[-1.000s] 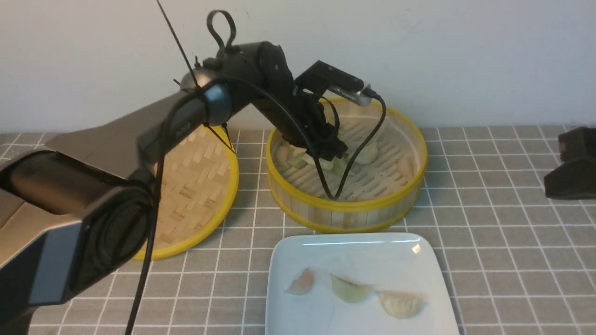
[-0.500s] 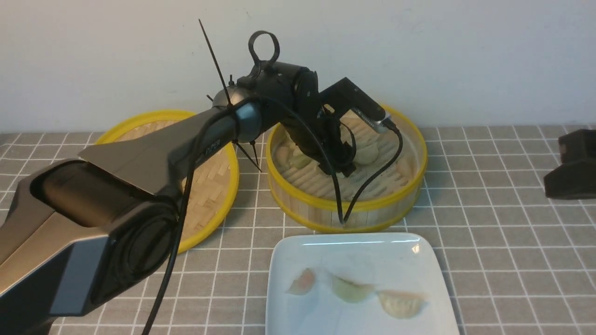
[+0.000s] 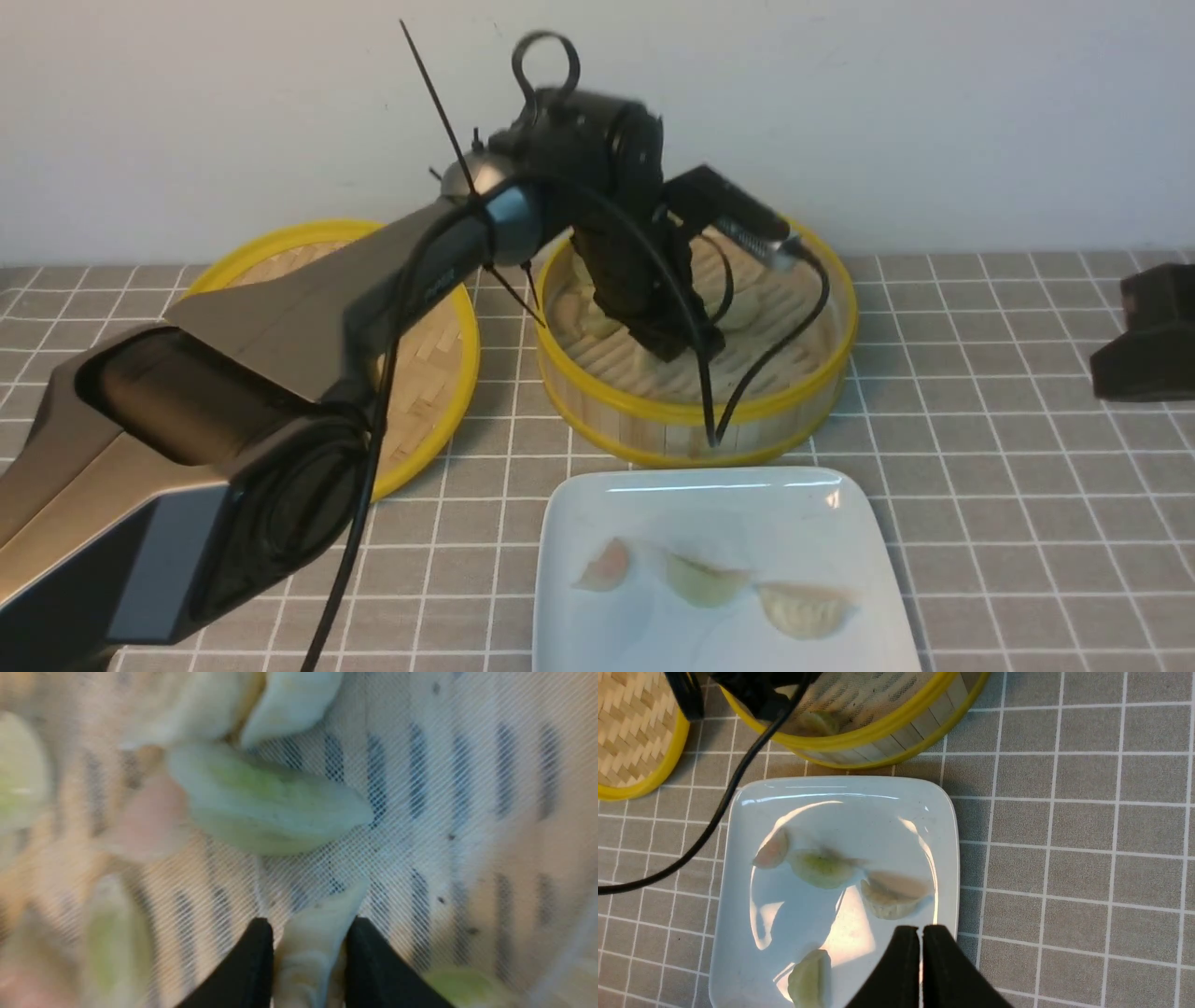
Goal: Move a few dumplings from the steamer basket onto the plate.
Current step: Use the left arm to grab a dumpling from the steamer, then use the left arm to put the dumpling into the plate, then use the right arm to grab a dumpling from inside the steamer
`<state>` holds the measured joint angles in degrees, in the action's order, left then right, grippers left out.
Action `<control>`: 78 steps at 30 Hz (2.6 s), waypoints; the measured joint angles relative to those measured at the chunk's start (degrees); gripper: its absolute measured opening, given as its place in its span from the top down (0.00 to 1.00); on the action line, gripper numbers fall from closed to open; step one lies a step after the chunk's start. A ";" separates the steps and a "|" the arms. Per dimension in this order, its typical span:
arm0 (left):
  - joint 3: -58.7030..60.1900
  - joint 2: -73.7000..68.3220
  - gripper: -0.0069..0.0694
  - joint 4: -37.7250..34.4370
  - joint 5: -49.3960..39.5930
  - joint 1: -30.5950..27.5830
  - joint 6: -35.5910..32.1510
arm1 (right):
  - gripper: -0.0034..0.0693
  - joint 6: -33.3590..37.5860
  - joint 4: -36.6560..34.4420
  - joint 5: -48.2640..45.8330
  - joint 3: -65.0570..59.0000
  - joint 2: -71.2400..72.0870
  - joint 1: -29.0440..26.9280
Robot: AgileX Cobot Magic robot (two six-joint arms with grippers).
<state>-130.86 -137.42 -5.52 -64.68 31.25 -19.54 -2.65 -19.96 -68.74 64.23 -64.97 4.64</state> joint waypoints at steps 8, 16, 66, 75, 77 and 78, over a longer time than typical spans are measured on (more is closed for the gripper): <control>-4.97 9.97 0.68 -1.68 -5.91 0.00 3.92 | 0.95 0.00 -0.13 -0.46 0.00 0.00 0.00; 22.76 27.94 0.68 -8.08 -6.10 1.25 4.74 | 0.95 0.41 -0.17 -0.46 0.00 0.00 0.00; 51.01 59.82 0.92 -1.84 -6.92 -7.87 15.11 | 0.20 10.88 5.20 6.93 53.89 -66.22 10.69; 51.21 60.88 0.92 -1.61 -6.97 -7.93 15.11 | 0.15 10.88 6.76 7.11 58.27 -72.42 11.32; 51.21 60.88 0.92 -1.61 -6.97 -7.93 15.11 | 0.14 10.88 6.96 7.26 58.38 -73.10 11.37; 51.21 60.88 0.92 -1.61 -6.97 -7.93 15.11 | 0.14 10.88 6.97 7.48 58.38 -73.64 11.48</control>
<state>-79.64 -76.55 -7.13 -71.65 23.32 -4.43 8.22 -12.99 -61.25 122.61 -138.61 16.12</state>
